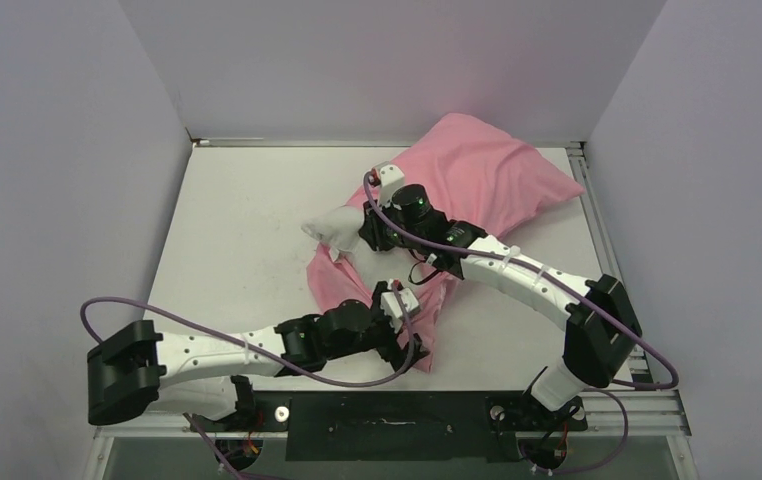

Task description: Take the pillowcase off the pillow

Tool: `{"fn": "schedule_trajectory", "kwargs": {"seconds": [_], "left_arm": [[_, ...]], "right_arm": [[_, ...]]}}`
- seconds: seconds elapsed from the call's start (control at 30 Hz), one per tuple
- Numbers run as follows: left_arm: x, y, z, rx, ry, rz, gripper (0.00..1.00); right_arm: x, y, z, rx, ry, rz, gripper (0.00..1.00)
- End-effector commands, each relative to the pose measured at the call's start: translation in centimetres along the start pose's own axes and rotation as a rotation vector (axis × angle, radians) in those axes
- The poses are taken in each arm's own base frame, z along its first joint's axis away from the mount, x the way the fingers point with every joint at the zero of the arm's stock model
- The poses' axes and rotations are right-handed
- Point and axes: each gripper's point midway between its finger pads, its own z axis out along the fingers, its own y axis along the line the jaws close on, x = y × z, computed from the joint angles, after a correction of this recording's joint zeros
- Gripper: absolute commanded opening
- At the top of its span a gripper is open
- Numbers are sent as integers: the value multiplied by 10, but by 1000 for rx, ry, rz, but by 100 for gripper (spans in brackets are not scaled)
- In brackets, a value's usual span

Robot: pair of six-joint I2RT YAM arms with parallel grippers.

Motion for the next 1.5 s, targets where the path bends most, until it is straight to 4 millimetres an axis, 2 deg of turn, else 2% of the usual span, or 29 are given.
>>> {"fn": "schedule_trajectory", "kwargs": {"seconds": [0.0, 0.13, 0.23, 0.47, 0.67, 0.87, 1.0, 1.1, 1.23, 1.33, 1.43, 1.47], "left_arm": [[-53, -1, -23, -9, -177, -85, 97], [-74, 14, -41, -27, -249, -185, 96], [-82, 34, -51, -58, -291, -273, 96], [-92, 70, -66, -156, -332, -414, 96], [-95, 100, -70, -280, -303, -491, 96], [-90, 123, -64, -376, -263, -573, 96], [-95, 129, -55, -403, -240, -574, 96], [-86, 136, -47, -447, -184, -579, 96], [-76, 144, -31, -474, -143, -580, 96], [-71, 147, -20, -469, -148, -576, 99], [-69, 147, -13, -446, -147, -573, 85], [-69, 147, -11, -437, -149, -571, 75]], "right_arm": [[-94, 19, -27, -69, -284, -3, 25], [-83, 9, -36, -32, -249, -19, 33], [-78, 2, -45, -2, -241, -26, 40], [-63, -14, -70, 72, -222, -37, 58], [-30, -29, -85, 135, -159, -8, 70], [-1, -45, -105, 215, -106, 18, 80], [17, -52, -117, 247, -60, 22, 86], [25, -55, -127, 262, -35, 19, 91], [29, -50, -139, 234, -20, 13, 98], [39, -38, -142, 161, 10, -10, 100], [52, -24, -142, 78, 42, -50, 100], [55, -20, -142, 56, 48, -69, 100]]}}
